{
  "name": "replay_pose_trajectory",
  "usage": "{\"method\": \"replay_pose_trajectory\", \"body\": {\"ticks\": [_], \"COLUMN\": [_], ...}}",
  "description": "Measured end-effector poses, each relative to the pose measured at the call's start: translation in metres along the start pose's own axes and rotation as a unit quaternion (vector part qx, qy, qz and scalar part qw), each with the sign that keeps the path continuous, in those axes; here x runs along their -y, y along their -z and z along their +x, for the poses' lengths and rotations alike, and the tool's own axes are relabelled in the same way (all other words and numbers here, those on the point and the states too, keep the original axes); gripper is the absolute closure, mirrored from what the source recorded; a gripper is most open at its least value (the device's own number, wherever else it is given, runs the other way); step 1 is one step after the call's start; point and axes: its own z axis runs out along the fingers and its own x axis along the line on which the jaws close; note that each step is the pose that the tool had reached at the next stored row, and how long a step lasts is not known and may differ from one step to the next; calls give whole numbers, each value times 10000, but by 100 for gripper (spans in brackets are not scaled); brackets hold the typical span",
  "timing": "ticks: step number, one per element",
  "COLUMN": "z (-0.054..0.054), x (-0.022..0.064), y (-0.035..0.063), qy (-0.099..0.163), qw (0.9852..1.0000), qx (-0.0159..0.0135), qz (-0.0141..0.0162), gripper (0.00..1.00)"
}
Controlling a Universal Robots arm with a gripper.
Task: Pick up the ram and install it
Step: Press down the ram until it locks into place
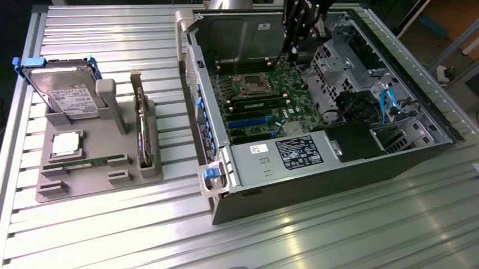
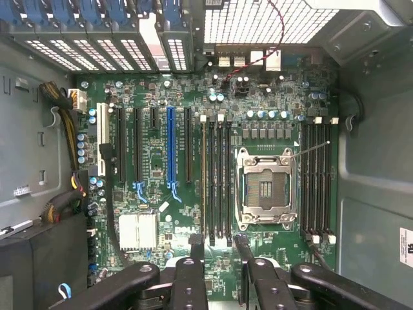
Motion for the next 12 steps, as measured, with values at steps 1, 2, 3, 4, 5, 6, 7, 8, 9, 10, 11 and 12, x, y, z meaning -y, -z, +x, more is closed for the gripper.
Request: {"method": "replay_pose_trajectory", "body": {"ticks": [1,2,3,4,5,6,7,8,9,10,11,12], "z": [0,0,0,0,0,0,0,0,0,0,0,0], "x": [0,0,0,0,0,0,0,0,0,0,0,0], "y": [0,0,0,0,0,0,0,0,0,0,0,0], "qy": [0,0,0,0,0,0,0,0,0,0,0,0], "qw": [10000,10000,10000,10000,10000,10000,10000,10000,10000,10000,10000,10000], "qx": [0,0,0,0,0,0,0,0,0,0,0,0], "qz": [0,0,0,0,0,0,0,0,0,0,0,0], "gripper": [68,68,68,68,68,68,68,68,68,68,70,76]}}
